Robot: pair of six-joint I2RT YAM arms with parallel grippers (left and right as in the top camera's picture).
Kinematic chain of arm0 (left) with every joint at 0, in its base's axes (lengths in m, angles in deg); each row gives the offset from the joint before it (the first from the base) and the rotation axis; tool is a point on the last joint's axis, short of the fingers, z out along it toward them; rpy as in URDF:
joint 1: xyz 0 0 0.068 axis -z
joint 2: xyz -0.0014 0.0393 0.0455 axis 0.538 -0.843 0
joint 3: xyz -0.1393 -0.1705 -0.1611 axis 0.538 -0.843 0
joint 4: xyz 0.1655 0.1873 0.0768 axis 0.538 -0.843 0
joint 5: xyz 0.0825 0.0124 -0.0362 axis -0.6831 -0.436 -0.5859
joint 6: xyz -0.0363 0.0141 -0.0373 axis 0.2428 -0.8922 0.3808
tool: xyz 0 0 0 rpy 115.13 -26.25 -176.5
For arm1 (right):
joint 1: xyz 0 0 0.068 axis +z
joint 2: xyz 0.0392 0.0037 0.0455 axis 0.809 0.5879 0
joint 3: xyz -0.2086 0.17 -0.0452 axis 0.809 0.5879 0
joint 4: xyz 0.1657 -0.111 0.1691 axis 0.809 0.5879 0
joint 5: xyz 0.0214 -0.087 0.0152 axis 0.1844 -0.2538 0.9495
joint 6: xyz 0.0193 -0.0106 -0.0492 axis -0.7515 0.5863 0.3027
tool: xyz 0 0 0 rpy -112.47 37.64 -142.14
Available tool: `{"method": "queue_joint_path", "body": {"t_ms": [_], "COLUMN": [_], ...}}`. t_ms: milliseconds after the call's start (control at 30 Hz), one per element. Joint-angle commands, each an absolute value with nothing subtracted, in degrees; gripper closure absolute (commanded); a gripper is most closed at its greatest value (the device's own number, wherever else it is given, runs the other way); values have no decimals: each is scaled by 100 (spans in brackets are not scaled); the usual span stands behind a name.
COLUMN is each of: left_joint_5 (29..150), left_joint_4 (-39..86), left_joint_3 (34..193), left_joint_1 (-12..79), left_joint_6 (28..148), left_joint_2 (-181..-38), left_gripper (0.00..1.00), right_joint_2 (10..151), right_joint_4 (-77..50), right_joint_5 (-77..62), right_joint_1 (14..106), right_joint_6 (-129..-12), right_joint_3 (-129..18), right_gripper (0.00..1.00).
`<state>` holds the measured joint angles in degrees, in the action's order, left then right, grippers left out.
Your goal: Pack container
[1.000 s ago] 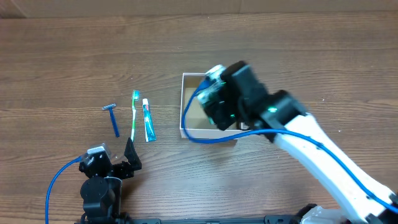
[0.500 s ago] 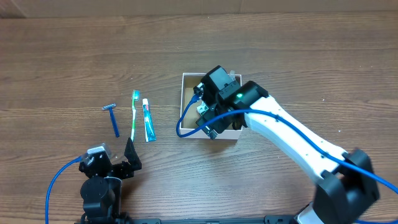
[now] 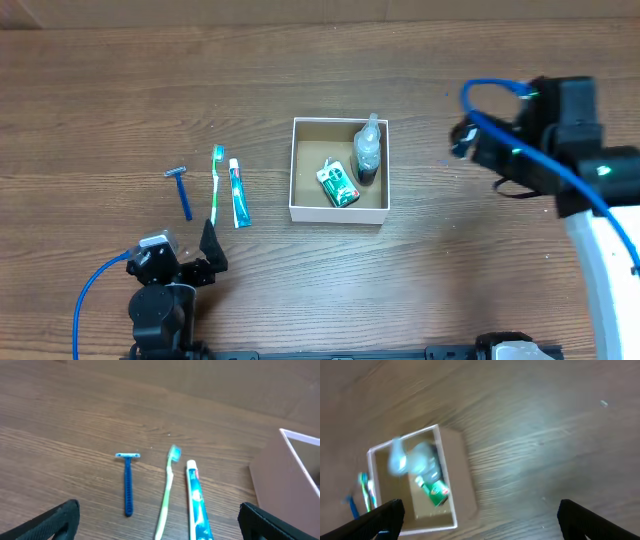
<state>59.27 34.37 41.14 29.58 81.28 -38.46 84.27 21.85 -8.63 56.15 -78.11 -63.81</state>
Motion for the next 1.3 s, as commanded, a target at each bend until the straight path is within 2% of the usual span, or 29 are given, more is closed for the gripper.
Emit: {"method": "queue_joint_path", "body": {"t_ms": [0,167,367,433,533,633,867,967,1033,1133,1233,1267], "left_joint_5": [6231,4531,4196,4469,5494,5586,5543,5567,5562,5560,5562,5562], "left_joint_4": [3308,2685,2702,2654,2079,1752,1793,1883,1964,2049,2224,2261], "left_joint_3": [4265,5494,7194,7850,8868,9421,9423,9423,9423,9423,9423,9423], "left_joint_1": [2995,2991,2947,2755,2482,2440,2418,2418,2421,2421,2421,2421], "left_joint_6": [8187,8187,8329,8332,8137,8120,8120,8120,8041,7964,7969,7967], "left_joint_2": [-3844,-4952,-8071,-9234,-10868,-12073,-13469,-13802,-13974,-14276,-14530,-14560], "left_gripper": [0,0,0,0,0,0,0,6,17,27,43,52], "right_joint_2": [8578,8683,8683,8683,8683,8683,8683,8683,8683,8683,8683,8683], "right_joint_4": [2229,2226,2226,2226,2226,2226,2226,2226,2226,2226,2226,2226], "right_joint_5": [-465,-467,-467,-467,-467,-467,-467,-467,-467,-467,-467,-467], "right_joint_1": [5057,4942,4942,4942,4942,4942,4942,4942,4942,4942,4942,4942], "right_joint_6": [-7984,-7984,-7984,-7984,-7984,-7984,-7984,-7984,-7984,-7984,-7984,-7984], "right_joint_3": [-6302,-6302,-6302,-6302,-6302,-6302,-6302,-6302,-6302,-6302,-6302,-6302], "right_gripper": [0,0,0,0,0,0,0,0,0,0,0,0]}}
